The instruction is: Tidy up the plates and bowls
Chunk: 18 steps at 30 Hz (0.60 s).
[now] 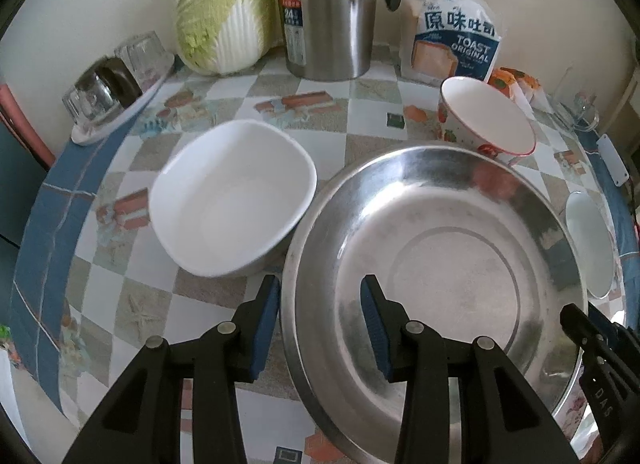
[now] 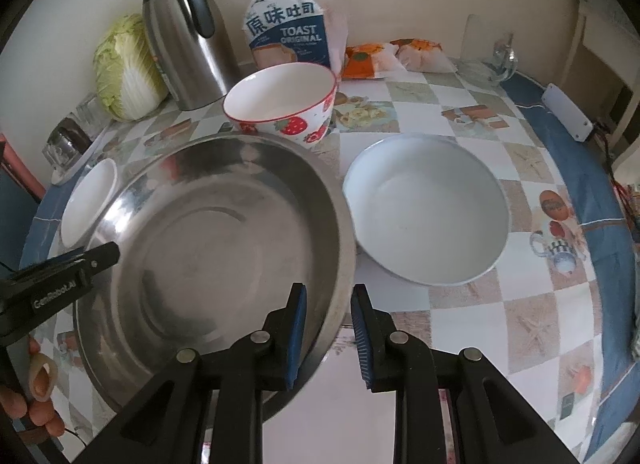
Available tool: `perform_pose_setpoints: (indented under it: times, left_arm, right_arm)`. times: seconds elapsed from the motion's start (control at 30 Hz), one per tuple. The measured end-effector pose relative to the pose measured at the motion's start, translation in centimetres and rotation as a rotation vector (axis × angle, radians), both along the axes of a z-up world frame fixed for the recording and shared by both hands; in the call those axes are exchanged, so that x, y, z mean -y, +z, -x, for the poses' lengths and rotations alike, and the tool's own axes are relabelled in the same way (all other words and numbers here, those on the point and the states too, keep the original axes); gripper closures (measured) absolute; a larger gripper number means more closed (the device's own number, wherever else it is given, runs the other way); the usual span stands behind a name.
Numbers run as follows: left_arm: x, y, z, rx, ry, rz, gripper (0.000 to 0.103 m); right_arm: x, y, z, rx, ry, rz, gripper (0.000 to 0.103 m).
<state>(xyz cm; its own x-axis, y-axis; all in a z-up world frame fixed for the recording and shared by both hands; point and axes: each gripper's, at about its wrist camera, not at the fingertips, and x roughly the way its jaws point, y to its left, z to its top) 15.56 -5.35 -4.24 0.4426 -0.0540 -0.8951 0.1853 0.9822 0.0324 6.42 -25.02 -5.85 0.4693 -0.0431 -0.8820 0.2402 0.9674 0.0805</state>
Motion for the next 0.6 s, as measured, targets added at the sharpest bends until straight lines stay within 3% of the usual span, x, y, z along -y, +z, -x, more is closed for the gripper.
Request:
perform_pose_setpoints:
  times: [0.17, 0.23, 0.27, 0.3, 0.37, 0.47, 0.53, 0.6]
  left_arm:
    - [0.1, 1.4, 0.6, 0.042, -0.004, -0.015, 0.059]
    - [0.1, 1.9, 0.8, 0.062, -0.004, -0.019, 0.053]
    - [0.1, 2.2, 1.0, 0.072, -0.001, -0.019, 0.049]
    - [0.0, 2.6, 1.1, 0.088, 0.004, -0.023, 0.039]
    - [0.0, 3.0, 1.4, 0.109, 0.008, -0.03, 0.026]
    - [-0.1, 3.4, 1.6, 0.134, 0.018, -0.043, 0.021]
    - [-0.2, 3.6, 1.7, 0.144, 0.02, -0.047, 0.01]
    - [-0.3, 3.7, 1.8, 0.152, 0.021, -0.052, 0.01]
  right_arm:
    - [0.1, 1.2, 0.4, 0.02, -0.002, 0.009, 0.077]
    - [0.1, 1.8, 0.6, 0.031, -0.002, 0.018, 0.077]
    - [0.0, 2.0, 0.6, 0.034, -0.002, 0.02, 0.073]
    - [0.0, 2.1, 0.7, 0.036, -0.003, 0.023, 0.069]
    - [0.0, 2.2, 0.7, 0.035, -0.004, 0.029, 0.048]
    - [-0.1, 2.4, 0.8, 0.04, -0.001, 0.034, 0.041]
    - [-0.2, 2.5, 0.9, 0.047, 0.006, 0.038, 0.034]
    - [-0.4, 2.7, 1.0, 0.056, 0.013, 0.045, 0.03]
